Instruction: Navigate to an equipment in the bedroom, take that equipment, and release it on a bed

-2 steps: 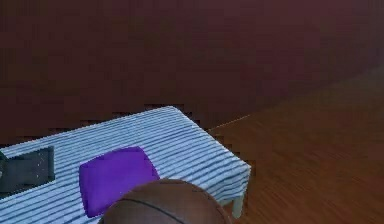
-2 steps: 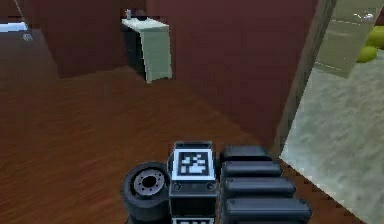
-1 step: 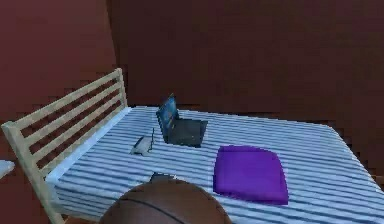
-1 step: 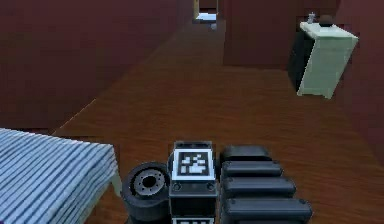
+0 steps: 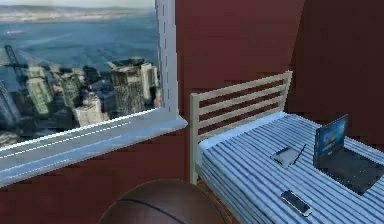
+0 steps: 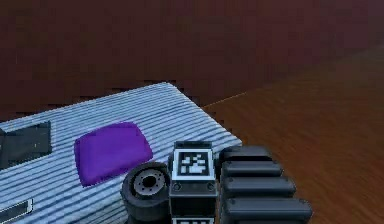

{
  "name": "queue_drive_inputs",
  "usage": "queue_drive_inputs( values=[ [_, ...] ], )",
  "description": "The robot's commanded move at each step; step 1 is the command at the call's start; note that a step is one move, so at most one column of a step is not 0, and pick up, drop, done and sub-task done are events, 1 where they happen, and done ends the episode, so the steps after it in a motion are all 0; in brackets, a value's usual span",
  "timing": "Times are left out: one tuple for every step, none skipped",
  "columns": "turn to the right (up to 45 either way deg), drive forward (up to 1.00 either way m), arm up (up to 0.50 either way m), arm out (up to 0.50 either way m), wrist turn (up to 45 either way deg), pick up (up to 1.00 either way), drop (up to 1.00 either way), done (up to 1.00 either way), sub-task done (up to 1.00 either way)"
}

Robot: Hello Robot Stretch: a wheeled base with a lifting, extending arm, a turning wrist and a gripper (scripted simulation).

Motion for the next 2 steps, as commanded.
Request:
queue_drive_inputs(
  values=[
    [-21.0, 0.00, 0.00, 0.00, 0.0, 0.00, 0.00, 0.00, 0.00],
    [45.0, 0.00, 0.00, 0.00, 0.0, 0.00, 0.00, 0.00, 0.00]
  ],
)
